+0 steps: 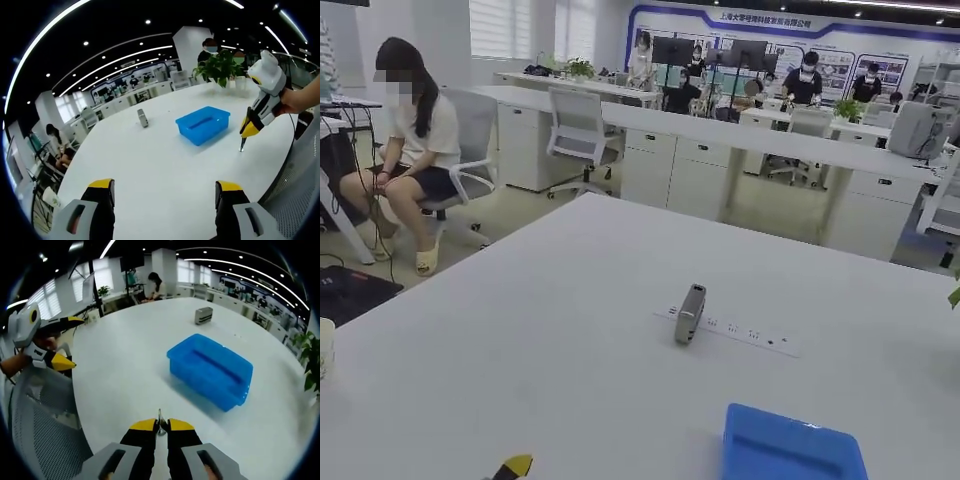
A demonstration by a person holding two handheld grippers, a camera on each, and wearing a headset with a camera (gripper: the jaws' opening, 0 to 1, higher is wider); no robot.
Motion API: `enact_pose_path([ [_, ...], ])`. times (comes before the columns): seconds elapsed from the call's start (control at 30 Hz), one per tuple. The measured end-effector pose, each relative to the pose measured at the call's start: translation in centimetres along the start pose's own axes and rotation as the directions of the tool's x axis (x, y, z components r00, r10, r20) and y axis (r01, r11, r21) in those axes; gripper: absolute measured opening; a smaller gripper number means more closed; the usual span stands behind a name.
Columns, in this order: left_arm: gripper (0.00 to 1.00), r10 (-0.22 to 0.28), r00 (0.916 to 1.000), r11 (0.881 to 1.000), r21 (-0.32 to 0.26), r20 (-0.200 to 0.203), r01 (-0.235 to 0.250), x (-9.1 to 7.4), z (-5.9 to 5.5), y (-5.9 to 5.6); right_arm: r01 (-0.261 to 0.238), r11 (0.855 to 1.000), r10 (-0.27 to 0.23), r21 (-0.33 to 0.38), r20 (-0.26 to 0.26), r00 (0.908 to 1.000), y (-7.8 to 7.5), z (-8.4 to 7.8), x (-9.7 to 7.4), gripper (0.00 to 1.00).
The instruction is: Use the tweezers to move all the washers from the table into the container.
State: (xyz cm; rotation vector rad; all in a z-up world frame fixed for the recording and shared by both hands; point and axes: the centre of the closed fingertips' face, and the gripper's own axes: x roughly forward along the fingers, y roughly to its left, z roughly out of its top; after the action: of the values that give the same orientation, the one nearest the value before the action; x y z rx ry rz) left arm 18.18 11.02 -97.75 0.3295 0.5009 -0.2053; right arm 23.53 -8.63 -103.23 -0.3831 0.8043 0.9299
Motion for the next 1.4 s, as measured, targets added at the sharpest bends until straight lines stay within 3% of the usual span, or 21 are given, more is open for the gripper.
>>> enact_pose_path([
  [0.93, 0.83, 0.009, 0.9999, 1.0, 0.0, 0.014, -0.009, -0.2, 0.2, 0.2, 0.015, 1.0, -0.015, -0.006, -0.014, 0.9998, -0.3, 0.0, 0.0, 0.01],
  [1.17, 0.85, 0.01, 0.9995, 1.0, -0.017, 0.032, -0.009, -0.3, 0.5, 0.3, 0.021, 0.999, -0.021, -0.026, 0.009, 0.9997, -1.0, 1.7, -1.0, 0.01],
  [1.4, 0.84, 0.022, 0.9993, 1.0, -0.014, 0.03, -0.021, -0.4, 0.5, 0.5, 0.055, 0.996, -0.05, -0.073, 0.076, 0.9958, -3.2, 5.6, -2.6, 0.01],
])
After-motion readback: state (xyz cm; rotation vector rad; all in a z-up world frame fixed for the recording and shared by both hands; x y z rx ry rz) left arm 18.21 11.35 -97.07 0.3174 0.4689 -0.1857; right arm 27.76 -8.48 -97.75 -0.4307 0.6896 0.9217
